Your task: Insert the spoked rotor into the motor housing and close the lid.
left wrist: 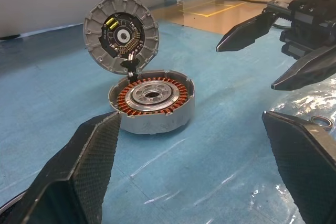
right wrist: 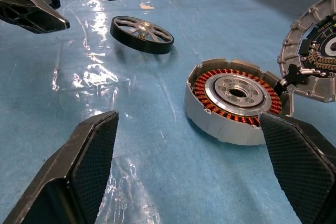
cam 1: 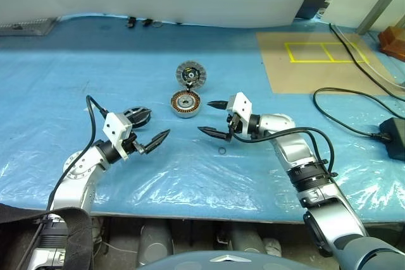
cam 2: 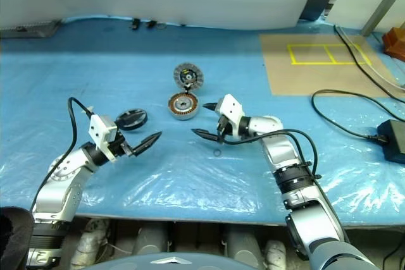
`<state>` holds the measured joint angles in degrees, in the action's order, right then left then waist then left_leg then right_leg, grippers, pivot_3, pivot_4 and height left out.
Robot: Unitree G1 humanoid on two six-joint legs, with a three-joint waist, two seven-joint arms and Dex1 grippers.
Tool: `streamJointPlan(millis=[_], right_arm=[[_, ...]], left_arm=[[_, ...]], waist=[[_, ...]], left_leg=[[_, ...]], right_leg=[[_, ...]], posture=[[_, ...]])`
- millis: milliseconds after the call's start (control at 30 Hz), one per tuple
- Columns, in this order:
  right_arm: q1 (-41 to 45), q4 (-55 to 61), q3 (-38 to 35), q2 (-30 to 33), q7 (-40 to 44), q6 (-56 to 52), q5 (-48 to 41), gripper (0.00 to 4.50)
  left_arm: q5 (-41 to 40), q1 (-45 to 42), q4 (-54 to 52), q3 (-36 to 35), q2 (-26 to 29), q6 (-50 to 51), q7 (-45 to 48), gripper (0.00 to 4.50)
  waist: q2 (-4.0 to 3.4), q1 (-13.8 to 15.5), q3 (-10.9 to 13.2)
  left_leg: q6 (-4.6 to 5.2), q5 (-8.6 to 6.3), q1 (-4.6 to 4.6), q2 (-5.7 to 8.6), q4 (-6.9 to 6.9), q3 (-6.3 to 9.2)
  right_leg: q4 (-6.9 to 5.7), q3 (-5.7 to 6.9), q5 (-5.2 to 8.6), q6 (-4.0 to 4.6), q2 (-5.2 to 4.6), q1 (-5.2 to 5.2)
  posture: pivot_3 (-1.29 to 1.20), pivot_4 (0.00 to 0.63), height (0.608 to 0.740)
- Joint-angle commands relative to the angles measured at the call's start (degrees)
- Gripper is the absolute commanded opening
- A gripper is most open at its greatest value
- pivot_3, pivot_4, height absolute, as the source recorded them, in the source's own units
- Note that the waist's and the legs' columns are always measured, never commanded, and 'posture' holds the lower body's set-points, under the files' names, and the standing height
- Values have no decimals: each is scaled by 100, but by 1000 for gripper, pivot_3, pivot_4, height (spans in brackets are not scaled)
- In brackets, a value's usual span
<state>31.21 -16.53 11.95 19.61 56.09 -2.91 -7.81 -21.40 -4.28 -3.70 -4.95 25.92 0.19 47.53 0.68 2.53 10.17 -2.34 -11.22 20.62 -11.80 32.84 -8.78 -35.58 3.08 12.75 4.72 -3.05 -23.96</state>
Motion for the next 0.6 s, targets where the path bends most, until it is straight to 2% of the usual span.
streamJointPlan(millis=[33,500,600], right_arm=[[113,130,-28,5,4,114,0,4484],[145,185,-14,-26,35,17,-45,4484],[157,335,-24,-139,83,-429,-267,4484]], left_arm=[[-25,-24,-59,-90,59,-110,26,4500],[-39,40,-103,-119,62,-112,26,4500],[-53,125,-163,-153,88,-110,29,4500]], waist=[[0,0,0],[0,0,0],[0,-9,0]], left_leg=[[0,0,0,0,0,0],[0,0,0,0,0,0],[0,0,0,0,0,0]], right_leg=[[0,0,0,0,0,0],[0,0,0,0,0,0],[0,0,0,0,0,0]], posture=[[0,150,740],[0,150,740],[0,150,740]])
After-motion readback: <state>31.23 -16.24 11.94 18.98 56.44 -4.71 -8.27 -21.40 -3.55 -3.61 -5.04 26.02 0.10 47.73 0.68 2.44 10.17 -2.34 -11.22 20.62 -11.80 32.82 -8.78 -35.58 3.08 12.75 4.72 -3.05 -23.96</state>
